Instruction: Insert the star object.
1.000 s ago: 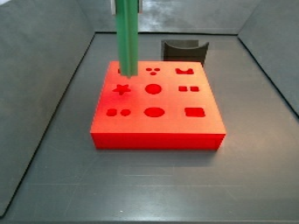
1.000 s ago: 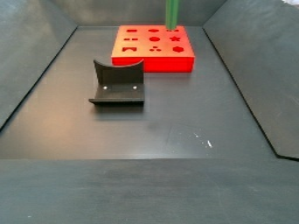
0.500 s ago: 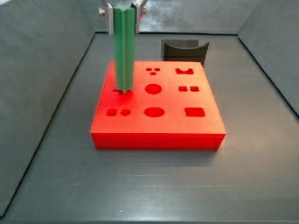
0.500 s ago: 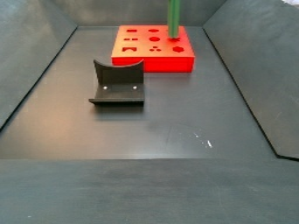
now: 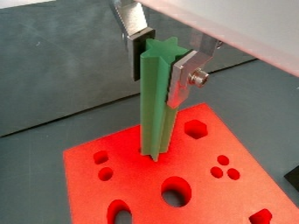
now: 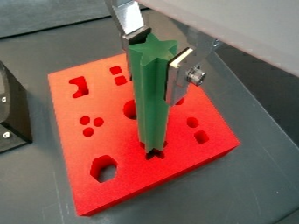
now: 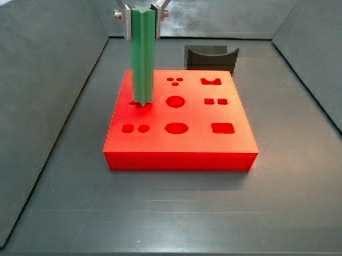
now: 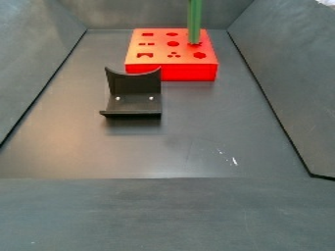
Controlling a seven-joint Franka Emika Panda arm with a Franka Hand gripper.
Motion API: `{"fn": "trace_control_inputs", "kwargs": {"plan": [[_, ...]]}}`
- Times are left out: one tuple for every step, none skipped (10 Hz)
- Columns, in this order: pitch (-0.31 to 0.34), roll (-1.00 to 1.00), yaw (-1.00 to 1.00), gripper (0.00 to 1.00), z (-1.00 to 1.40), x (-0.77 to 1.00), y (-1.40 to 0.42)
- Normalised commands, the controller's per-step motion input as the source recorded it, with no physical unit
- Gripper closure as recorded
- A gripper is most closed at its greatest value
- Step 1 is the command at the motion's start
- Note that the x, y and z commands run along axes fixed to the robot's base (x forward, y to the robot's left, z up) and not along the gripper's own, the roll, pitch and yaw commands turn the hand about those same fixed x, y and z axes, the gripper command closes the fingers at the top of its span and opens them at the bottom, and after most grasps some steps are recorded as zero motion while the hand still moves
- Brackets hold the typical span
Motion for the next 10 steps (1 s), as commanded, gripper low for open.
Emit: {"fn": "trace_control_inputs", "kwargs": {"plan": [[0.0,0.03,0.0,1.0,0.0,-0.2,0.0],[0.0,0.03,0.0,1.0,0.0,-0.02,-0.02],[0.0,0.03,0.0,1.0,-0.05,0.0,-0.05],[-0.013,0.0,0.0,1.0,-0.14,0.11,-0.15],[-0.004,0.01,0.0,1.0,-0.21,0.09,-0.08],[0.0,0.05,-0.01,1.0,-0.26,0.0,0.0],[0.0,0.04,0.0,1.0,-0.33,0.0,0.0],[-0.019,0.03,0.0,1.0,-0.4,0.0,0.0],[-0.037,0.02,-0.01,1.0,-0.52,0.04,0.0],[-0.1,0.0,0.0,1.0,-0.66,0.01,0.0]]}}
